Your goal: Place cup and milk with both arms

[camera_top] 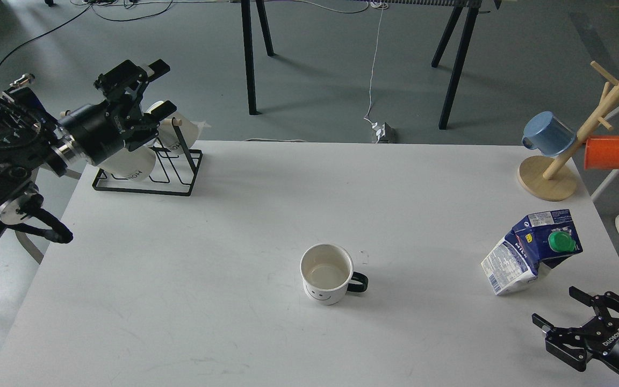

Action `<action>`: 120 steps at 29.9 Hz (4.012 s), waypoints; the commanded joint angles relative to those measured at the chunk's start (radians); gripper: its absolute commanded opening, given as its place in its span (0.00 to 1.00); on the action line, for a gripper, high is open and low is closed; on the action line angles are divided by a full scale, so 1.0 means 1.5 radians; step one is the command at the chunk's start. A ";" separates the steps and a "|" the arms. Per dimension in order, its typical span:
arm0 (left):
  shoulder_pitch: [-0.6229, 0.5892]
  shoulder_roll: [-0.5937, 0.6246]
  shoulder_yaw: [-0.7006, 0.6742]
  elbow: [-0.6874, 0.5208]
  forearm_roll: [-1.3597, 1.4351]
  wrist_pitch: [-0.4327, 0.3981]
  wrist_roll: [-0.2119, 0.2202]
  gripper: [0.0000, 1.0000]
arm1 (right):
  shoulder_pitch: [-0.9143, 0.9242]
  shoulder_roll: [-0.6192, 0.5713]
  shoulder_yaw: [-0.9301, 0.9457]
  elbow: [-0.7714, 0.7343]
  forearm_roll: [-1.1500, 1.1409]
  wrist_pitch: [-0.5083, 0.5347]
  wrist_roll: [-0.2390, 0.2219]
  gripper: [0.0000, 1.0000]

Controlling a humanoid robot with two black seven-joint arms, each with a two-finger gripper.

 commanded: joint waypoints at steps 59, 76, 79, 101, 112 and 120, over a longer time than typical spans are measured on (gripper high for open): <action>0.029 -0.015 0.003 0.055 0.001 0.000 0.000 0.99 | 0.258 0.274 -0.074 -0.008 -0.205 0.000 0.003 0.40; 0.032 -0.018 0.003 0.064 0.002 0.000 0.000 0.99 | 0.202 0.275 -0.074 0.014 -0.231 0.000 0.002 0.42; 0.032 -0.021 0.004 0.064 0.002 0.000 0.000 0.99 | 0.197 0.274 -0.074 0.015 -0.232 0.000 0.002 0.58; 0.032 -0.028 0.004 0.069 0.002 0.000 0.000 0.99 | 0.044 0.222 -0.031 0.118 -0.231 0.000 0.002 0.89; 0.033 -0.034 0.004 0.070 0.003 0.000 0.000 0.99 | 0.015 0.187 -0.018 0.124 -0.230 0.000 0.002 0.91; 0.032 -0.029 0.002 0.070 0.001 0.000 0.000 0.99 | -0.091 0.043 0.143 0.101 -0.215 0.000 0.003 0.94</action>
